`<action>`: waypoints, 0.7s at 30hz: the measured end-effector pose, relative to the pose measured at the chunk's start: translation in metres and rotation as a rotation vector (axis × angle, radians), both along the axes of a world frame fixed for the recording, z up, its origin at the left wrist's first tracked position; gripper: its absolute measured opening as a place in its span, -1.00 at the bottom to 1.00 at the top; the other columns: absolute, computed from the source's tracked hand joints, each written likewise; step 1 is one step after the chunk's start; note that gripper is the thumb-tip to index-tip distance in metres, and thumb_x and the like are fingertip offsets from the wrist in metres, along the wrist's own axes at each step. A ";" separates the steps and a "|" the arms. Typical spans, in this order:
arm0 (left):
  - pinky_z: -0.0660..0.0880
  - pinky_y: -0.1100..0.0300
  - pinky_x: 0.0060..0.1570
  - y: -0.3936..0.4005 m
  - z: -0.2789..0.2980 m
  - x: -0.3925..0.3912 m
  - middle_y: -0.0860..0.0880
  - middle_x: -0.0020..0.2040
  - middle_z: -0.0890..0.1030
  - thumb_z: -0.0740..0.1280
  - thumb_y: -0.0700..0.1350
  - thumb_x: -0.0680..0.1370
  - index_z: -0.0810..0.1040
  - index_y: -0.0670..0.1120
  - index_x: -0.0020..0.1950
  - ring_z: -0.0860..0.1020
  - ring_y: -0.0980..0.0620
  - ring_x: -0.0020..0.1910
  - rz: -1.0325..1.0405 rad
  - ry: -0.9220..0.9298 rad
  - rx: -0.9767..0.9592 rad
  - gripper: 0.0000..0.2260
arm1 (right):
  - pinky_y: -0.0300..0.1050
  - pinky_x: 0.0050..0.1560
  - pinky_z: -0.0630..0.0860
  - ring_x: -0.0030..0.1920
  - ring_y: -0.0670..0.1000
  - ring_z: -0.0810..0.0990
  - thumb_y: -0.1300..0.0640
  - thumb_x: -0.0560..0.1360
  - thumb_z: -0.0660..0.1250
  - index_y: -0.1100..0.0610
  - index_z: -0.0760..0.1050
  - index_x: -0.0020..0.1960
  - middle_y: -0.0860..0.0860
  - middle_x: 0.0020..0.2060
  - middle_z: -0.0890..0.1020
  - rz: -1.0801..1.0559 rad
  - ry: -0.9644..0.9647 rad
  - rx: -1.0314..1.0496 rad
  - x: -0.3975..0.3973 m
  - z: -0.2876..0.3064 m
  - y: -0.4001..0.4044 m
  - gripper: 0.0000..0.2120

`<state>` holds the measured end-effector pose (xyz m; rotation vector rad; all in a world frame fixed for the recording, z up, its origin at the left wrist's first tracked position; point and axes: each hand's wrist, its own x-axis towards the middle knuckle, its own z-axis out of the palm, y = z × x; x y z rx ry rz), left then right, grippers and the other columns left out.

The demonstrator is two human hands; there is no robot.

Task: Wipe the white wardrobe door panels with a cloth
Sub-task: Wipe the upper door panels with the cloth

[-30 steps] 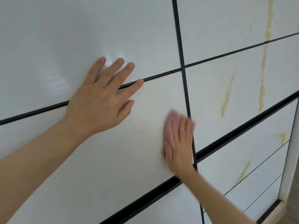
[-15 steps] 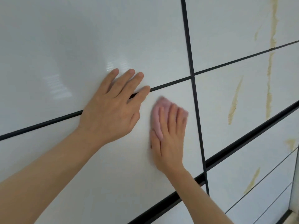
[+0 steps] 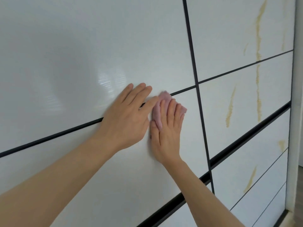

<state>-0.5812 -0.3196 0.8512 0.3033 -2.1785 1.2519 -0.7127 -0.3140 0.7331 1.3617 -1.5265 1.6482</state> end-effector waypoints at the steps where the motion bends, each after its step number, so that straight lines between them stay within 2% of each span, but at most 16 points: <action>1: 0.21 -0.20 0.50 -0.003 -0.002 0.013 -0.26 0.47 0.41 0.10 -0.18 0.58 0.47 -0.22 0.44 0.34 -0.27 0.49 0.022 -0.016 -0.038 -0.55 | 0.24 0.59 -0.19 0.64 0.18 -0.14 0.13 0.66 -0.06 0.18 -0.10 0.66 0.11 0.65 -0.10 -0.011 -0.018 -0.012 0.004 -0.025 0.002 -0.41; 3: 0.20 -0.20 0.51 -0.011 -0.004 0.039 -0.27 0.51 0.36 0.15 -0.18 0.59 0.45 -0.20 0.47 0.31 -0.28 0.51 0.057 -0.066 -0.124 -0.56 | 0.18 0.60 -0.18 0.64 0.09 -0.09 0.17 0.64 -0.05 0.10 -0.14 0.67 -0.01 0.65 -0.10 -0.033 -0.163 -0.017 0.020 -0.098 0.011 -0.38; 4: 0.19 -0.19 0.52 -0.014 -0.005 0.045 -0.26 0.52 0.35 0.15 -0.17 0.60 0.44 -0.19 0.48 0.30 -0.28 0.51 0.067 -0.084 -0.153 -0.56 | 0.13 0.60 -0.18 0.63 0.06 -0.06 0.14 0.63 -0.07 0.01 -0.18 0.67 -0.06 0.64 -0.08 -0.001 -0.313 0.001 0.031 -0.133 0.017 -0.36; 6: 0.17 -0.18 0.53 -0.015 -0.005 0.052 -0.26 0.52 0.35 0.14 -0.15 0.63 0.42 -0.17 0.49 0.31 -0.29 0.51 0.067 -0.079 -0.180 -0.58 | 0.13 0.59 -0.11 0.60 0.17 0.02 -0.01 0.60 -0.12 -0.19 -0.23 0.64 0.07 0.63 0.01 0.052 -0.648 0.064 0.054 -0.163 0.019 -0.36; 7: 0.17 -0.18 0.53 -0.015 -0.006 0.052 -0.26 0.52 0.35 0.13 -0.14 0.65 0.41 -0.17 0.49 0.31 -0.29 0.50 0.066 -0.065 -0.178 -0.59 | 0.19 0.57 -0.08 0.58 0.24 0.03 -0.04 0.58 -0.14 -0.20 -0.21 0.63 0.17 0.61 0.05 0.032 -0.720 0.113 0.058 -0.162 0.017 -0.37; 8: 0.16 -0.18 0.53 -0.015 -0.007 0.050 -0.27 0.52 0.35 0.13 -0.14 0.65 0.38 -0.17 0.51 0.30 -0.29 0.50 0.062 -0.056 -0.178 -0.58 | 0.23 0.57 -0.09 0.60 0.25 0.00 -0.05 0.59 -0.15 -0.15 -0.21 0.63 0.19 0.61 0.03 0.005 -0.699 0.147 0.058 -0.152 0.015 -0.38; 10: 0.16 -0.17 0.53 -0.016 -0.010 0.049 -0.27 0.52 0.34 0.13 -0.14 0.65 0.34 -0.18 0.53 0.30 -0.30 0.50 0.055 -0.045 -0.180 -0.57 | 0.19 0.60 -0.18 0.63 0.15 -0.13 0.02 0.63 -0.14 0.11 -0.21 0.66 0.13 0.64 -0.10 0.025 -0.436 0.148 0.048 -0.109 0.014 -0.37; 11: 0.17 -0.17 0.53 -0.018 -0.010 0.050 -0.26 0.52 0.35 0.13 -0.14 0.65 0.33 -0.20 0.54 0.31 -0.29 0.50 0.043 -0.032 -0.177 -0.56 | 0.16 0.60 -0.17 0.62 0.15 -0.06 0.06 0.64 -0.12 0.23 -0.11 0.66 0.14 0.63 -0.04 0.025 -0.245 0.120 0.038 -0.078 0.015 -0.38; 13: 0.21 -0.15 0.51 -0.019 -0.010 0.052 -0.26 0.50 0.38 0.13 -0.15 0.65 0.33 -0.23 0.53 0.34 -0.28 0.48 0.000 0.012 -0.170 -0.55 | 0.12 0.55 -0.02 0.46 0.18 0.17 0.12 0.63 -0.08 0.28 0.07 0.62 0.13 0.53 0.16 -0.019 0.059 0.059 0.014 -0.015 0.017 -0.42; 14: 0.23 -0.15 0.50 -0.018 -0.010 0.051 -0.26 0.49 0.39 0.11 -0.15 0.65 0.34 -0.24 0.53 0.34 -0.28 0.48 -0.020 0.037 -0.165 -0.55 | 0.12 0.53 0.02 0.42 0.18 0.20 0.12 0.63 -0.07 0.26 0.10 0.62 0.10 0.51 0.19 -0.042 0.137 0.031 0.005 0.011 0.019 -0.43; 16: 0.24 -0.15 0.49 -0.017 -0.009 0.050 -0.27 0.49 0.39 0.06 -0.16 0.64 0.34 -0.25 0.52 0.34 -0.28 0.48 -0.026 0.070 -0.152 -0.54 | 0.14 0.57 -0.05 0.51 0.16 0.14 0.15 0.64 -0.05 0.26 0.04 0.64 0.10 0.58 0.12 -0.053 0.134 -0.011 0.002 0.032 0.013 -0.42; 18: 0.25 -0.16 0.48 -0.018 -0.008 0.050 -0.27 0.47 0.41 0.02 -0.17 0.63 0.37 -0.26 0.50 0.35 -0.29 0.47 -0.018 0.081 -0.156 -0.54 | 0.34 0.55 -0.02 0.58 0.30 0.09 0.21 0.63 -0.01 0.28 0.09 0.63 0.23 0.60 0.11 -0.074 0.278 0.026 0.017 -0.010 0.002 -0.43; 20: 0.27 -0.15 0.46 -0.017 -0.007 0.049 -0.26 0.44 0.45 0.09 -0.19 0.60 0.42 -0.25 0.46 0.38 -0.28 0.45 -0.031 0.083 -0.151 -0.56 | 0.49 0.49 0.07 0.57 0.40 0.10 0.10 0.67 0.05 0.21 0.24 0.57 0.27 0.57 0.20 -0.061 0.712 0.115 0.021 -0.096 0.000 -0.51; 21: 0.28 -0.14 0.46 -0.016 -0.008 0.049 -0.26 0.43 0.46 0.13 -0.19 0.58 0.44 -0.25 0.45 0.40 -0.27 0.44 -0.027 0.083 -0.148 -0.56 | 0.45 0.53 0.07 0.59 0.35 0.12 0.02 0.65 0.14 0.10 0.32 0.53 0.18 0.58 0.21 -0.045 0.969 0.174 0.010 -0.135 0.004 -0.53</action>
